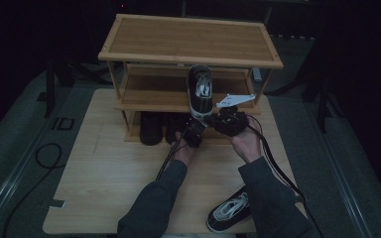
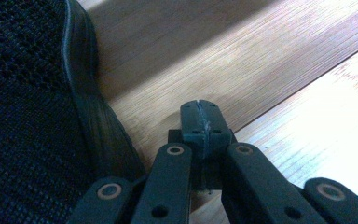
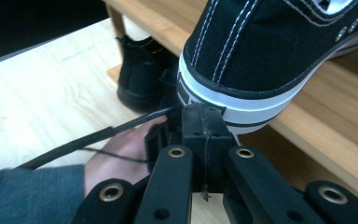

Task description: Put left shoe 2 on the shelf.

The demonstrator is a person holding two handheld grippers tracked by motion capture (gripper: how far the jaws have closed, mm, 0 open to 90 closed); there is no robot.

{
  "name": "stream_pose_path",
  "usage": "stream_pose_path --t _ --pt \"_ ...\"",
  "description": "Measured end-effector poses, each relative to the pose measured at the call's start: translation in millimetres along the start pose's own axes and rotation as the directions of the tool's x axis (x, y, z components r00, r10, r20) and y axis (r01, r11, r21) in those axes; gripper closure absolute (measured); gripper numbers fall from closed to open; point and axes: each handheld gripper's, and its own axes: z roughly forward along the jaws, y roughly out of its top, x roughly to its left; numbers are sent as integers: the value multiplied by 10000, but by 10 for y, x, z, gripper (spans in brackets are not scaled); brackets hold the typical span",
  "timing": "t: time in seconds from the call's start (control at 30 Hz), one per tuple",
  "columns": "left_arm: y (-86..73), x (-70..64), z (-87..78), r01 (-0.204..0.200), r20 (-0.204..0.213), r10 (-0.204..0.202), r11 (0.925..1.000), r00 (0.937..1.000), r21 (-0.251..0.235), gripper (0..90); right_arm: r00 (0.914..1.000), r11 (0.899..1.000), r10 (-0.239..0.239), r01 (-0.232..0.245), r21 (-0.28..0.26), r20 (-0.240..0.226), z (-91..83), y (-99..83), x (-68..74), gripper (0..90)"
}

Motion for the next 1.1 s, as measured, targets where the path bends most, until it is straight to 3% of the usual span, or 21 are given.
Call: stream_pose_path --t 0.27,0.3,0.33,1.0,1.1 --pt "1 0 6 -44 13 45 10000 10000 -48 900 10000 10000 28 -28 -35 -15 46 28 -23 900" --pt "1 -1 5 -45 8 45 10000 10000 -46 900 10000 10000 -42 42 0 27 55 41 -13 900" --pt "3 -26 15 206 97 -204 9996 9997 -215 900 9999 9999 -107 107 44 47 67 50 -2 900" --pt "2 -26 17 175 149 -172 9996 9997 -203 900 9977 9999 -44 37 94 673 203 126 -91 900" --pt "3 -4 1 -59 -2 59 10000 10000 -1 900 9969 10000 11 -14 43 791 219 124 -92 900"
